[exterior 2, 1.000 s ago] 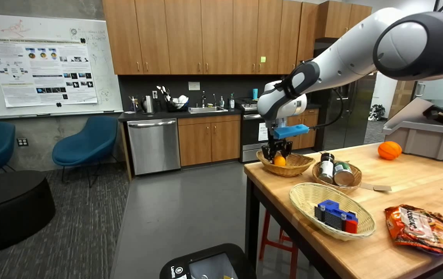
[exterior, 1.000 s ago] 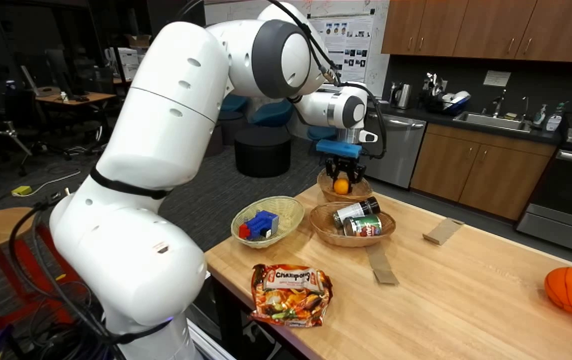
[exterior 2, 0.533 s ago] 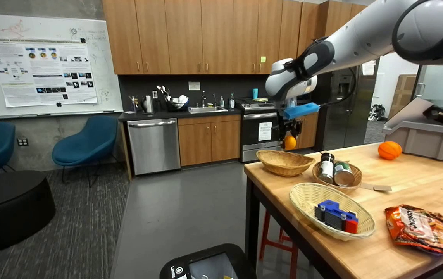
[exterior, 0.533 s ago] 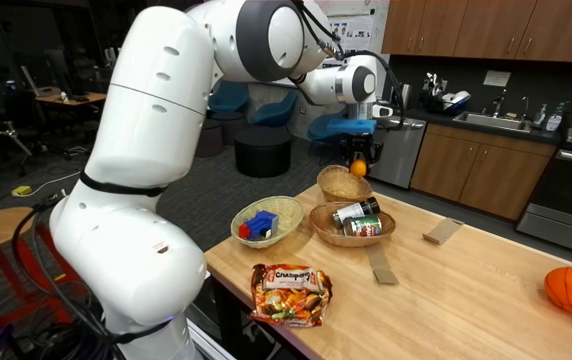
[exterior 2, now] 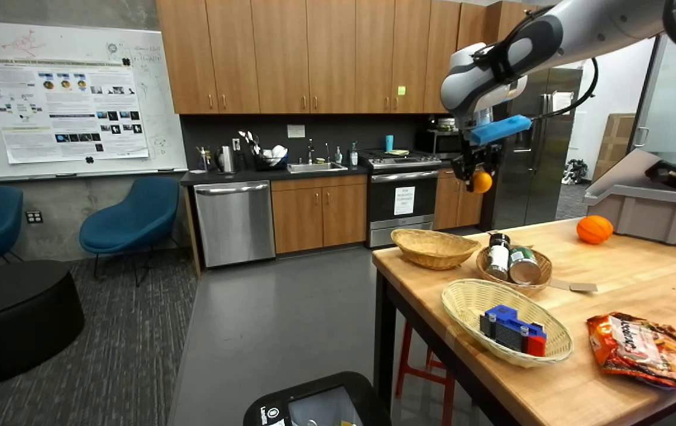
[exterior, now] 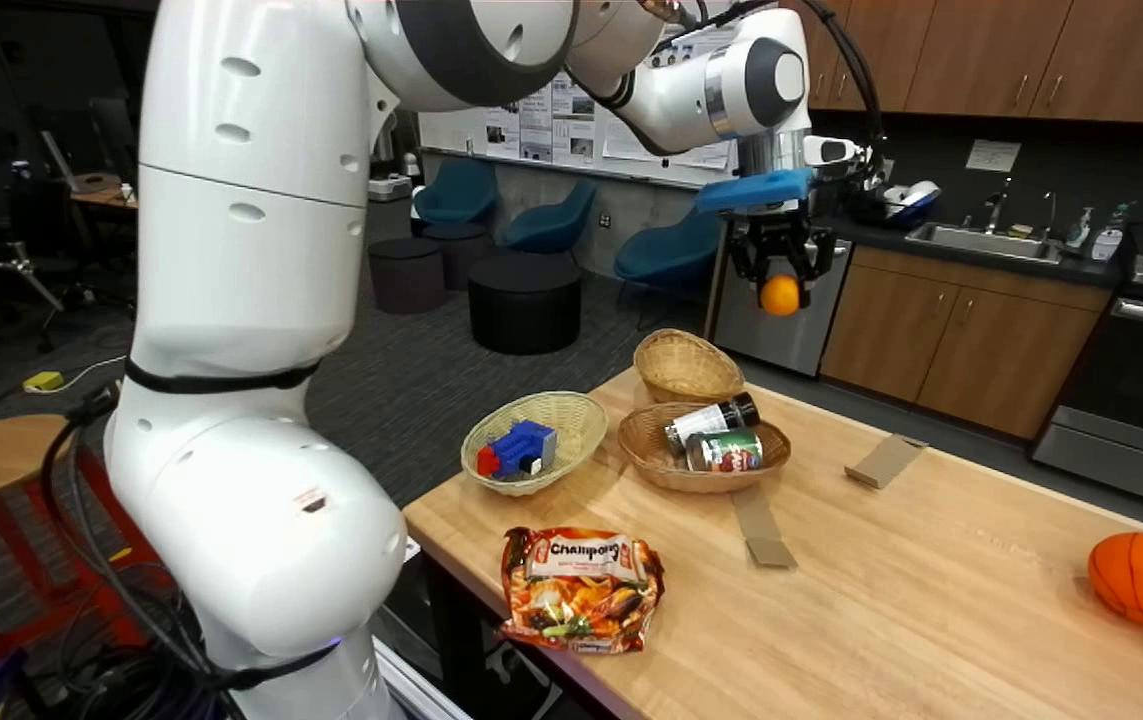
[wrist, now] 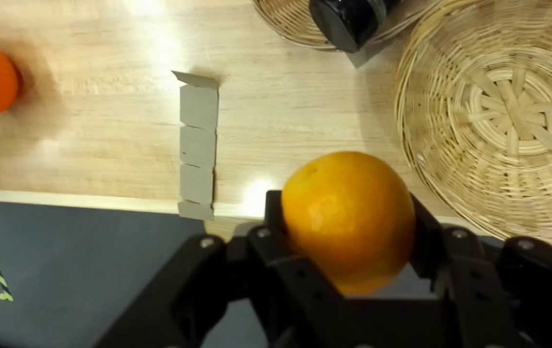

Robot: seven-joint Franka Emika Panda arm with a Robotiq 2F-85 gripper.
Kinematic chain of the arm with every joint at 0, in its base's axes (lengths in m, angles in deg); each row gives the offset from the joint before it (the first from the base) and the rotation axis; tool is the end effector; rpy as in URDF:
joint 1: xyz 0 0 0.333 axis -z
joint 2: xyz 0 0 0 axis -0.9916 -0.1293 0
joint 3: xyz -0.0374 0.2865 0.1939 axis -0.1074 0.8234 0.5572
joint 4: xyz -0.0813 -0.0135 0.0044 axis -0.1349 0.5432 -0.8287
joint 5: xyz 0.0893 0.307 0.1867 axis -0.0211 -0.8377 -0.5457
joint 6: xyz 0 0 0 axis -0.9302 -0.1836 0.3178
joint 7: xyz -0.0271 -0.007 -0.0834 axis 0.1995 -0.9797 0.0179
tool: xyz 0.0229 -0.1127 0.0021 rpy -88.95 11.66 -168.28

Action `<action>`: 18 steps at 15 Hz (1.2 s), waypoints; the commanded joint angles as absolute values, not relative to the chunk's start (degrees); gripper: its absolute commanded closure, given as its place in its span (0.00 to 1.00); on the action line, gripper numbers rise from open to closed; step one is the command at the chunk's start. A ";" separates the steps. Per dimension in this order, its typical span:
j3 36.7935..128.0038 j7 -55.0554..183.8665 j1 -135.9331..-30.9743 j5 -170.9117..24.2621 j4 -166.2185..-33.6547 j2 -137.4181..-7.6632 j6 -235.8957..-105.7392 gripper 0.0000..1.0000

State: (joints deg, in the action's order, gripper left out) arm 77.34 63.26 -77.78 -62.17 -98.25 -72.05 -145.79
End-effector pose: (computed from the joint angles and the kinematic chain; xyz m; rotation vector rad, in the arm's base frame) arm 0.6177 -0.1596 0.5147 2.8445 -0.3105 0.0386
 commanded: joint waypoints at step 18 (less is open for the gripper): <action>72.77 81.35 -70.96 -61.95 -136.55 -52.26 -145.55 0.67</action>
State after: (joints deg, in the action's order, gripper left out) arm 72.57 79.30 -71.82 -62.17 -132.03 -56.61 -145.45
